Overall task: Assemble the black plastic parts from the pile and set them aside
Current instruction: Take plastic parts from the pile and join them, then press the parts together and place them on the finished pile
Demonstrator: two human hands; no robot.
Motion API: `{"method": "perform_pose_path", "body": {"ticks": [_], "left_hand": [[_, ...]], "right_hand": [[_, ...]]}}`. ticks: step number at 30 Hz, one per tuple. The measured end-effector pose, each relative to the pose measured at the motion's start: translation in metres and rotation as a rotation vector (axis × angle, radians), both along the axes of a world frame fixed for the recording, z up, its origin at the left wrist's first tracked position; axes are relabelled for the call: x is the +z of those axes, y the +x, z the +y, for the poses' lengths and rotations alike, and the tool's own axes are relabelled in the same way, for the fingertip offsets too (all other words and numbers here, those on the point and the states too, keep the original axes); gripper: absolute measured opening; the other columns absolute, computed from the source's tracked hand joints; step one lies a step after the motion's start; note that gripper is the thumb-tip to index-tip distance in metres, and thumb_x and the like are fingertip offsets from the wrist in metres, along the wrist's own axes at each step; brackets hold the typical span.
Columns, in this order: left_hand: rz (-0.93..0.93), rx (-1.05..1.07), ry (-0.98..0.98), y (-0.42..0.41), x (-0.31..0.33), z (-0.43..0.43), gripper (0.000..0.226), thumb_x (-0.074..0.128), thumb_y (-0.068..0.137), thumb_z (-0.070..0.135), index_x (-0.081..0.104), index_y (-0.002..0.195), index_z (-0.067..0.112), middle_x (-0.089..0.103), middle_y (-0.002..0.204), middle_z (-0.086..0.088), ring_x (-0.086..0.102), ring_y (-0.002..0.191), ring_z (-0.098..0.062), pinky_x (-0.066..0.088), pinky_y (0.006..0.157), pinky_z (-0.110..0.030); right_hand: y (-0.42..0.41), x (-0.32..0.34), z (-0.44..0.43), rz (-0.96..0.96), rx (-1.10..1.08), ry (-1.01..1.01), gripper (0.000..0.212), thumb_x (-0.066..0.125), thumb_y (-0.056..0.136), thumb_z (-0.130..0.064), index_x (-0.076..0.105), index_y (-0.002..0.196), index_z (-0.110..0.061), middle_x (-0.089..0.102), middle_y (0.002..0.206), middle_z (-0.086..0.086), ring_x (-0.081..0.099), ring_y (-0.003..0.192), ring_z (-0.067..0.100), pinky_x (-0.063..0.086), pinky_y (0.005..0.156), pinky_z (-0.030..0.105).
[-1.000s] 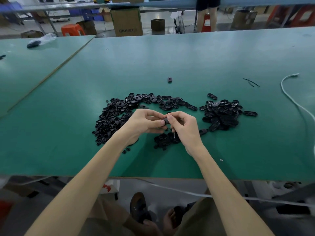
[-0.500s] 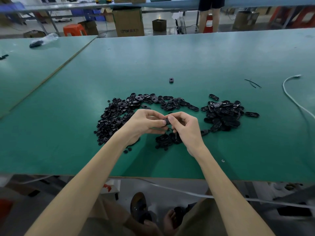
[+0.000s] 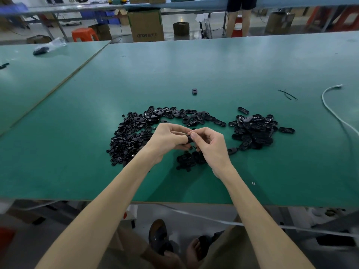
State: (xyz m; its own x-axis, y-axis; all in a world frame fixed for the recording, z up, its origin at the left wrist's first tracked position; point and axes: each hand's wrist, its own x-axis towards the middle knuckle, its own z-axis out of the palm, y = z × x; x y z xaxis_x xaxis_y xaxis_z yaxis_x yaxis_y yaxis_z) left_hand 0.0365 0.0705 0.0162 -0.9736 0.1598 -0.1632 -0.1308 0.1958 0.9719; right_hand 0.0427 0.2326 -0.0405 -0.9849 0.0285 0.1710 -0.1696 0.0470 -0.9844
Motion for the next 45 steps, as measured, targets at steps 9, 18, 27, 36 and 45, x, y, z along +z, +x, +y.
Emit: {"method": "perform_pose_path", "body": {"ticks": [9,18,27,36,45], "left_hand": [[0.023,-0.038,0.095,0.005,-0.001,-0.009,0.023,0.072,0.089,-0.009,0.075,0.111,-0.003,0.078,0.099,-0.020,0.077,0.087,-0.027,0.063,0.082,-0.030],[0.055,0.006,0.034,0.005,0.003,-0.004,0.019,0.072,0.089,-0.010,0.074,0.107,-0.006,0.078,0.097,-0.022,0.077,0.082,-0.026,0.064,0.082,-0.036],[0.270,0.077,-0.086,-0.018,0.025,0.033,0.015,0.077,0.088,0.004,0.078,0.098,0.016,0.080,0.091,-0.002,0.073,0.079,-0.006,0.053,0.065,-0.019],[0.346,-0.031,-0.170,-0.035,0.027,0.113,0.030,0.076,0.092,0.014,0.073,0.121,0.019,0.074,0.113,0.002,0.071,0.093,-0.017,0.059,0.092,-0.038],[0.385,0.049,-0.697,-0.040,0.018,-0.010,0.019,0.074,0.092,0.006,0.077,0.108,0.015,0.071,0.100,0.007,0.060,0.083,0.001,0.049,0.087,-0.016]], "right_hand": [[0.004,0.005,0.001,0.007,-0.027,-0.046,0.009,0.069,0.100,-0.012,0.077,0.097,-0.011,0.067,0.066,-0.011,0.057,0.060,0.007,0.050,0.063,0.021],[0.005,0.005,0.000,0.011,-0.029,-0.028,0.012,0.069,0.101,-0.014,0.077,0.095,-0.021,0.068,0.067,-0.011,0.058,0.063,0.007,0.051,0.063,0.021],[0.003,0.005,-0.002,-0.053,-0.074,-0.103,0.019,0.051,0.107,-0.004,0.067,0.105,-0.016,0.074,0.086,-0.002,0.067,0.069,0.011,0.053,0.061,0.026],[0.001,0.005,0.002,-0.116,-0.072,-0.005,0.013,0.051,0.099,0.000,0.063,0.093,0.003,0.062,0.074,0.007,0.050,0.065,0.015,0.041,0.058,0.029],[0.000,0.002,-0.001,-0.063,-0.080,-0.056,0.015,0.057,0.106,-0.008,0.071,0.108,-0.012,0.074,0.088,0.002,0.068,0.071,0.009,0.055,0.065,0.026]]}}
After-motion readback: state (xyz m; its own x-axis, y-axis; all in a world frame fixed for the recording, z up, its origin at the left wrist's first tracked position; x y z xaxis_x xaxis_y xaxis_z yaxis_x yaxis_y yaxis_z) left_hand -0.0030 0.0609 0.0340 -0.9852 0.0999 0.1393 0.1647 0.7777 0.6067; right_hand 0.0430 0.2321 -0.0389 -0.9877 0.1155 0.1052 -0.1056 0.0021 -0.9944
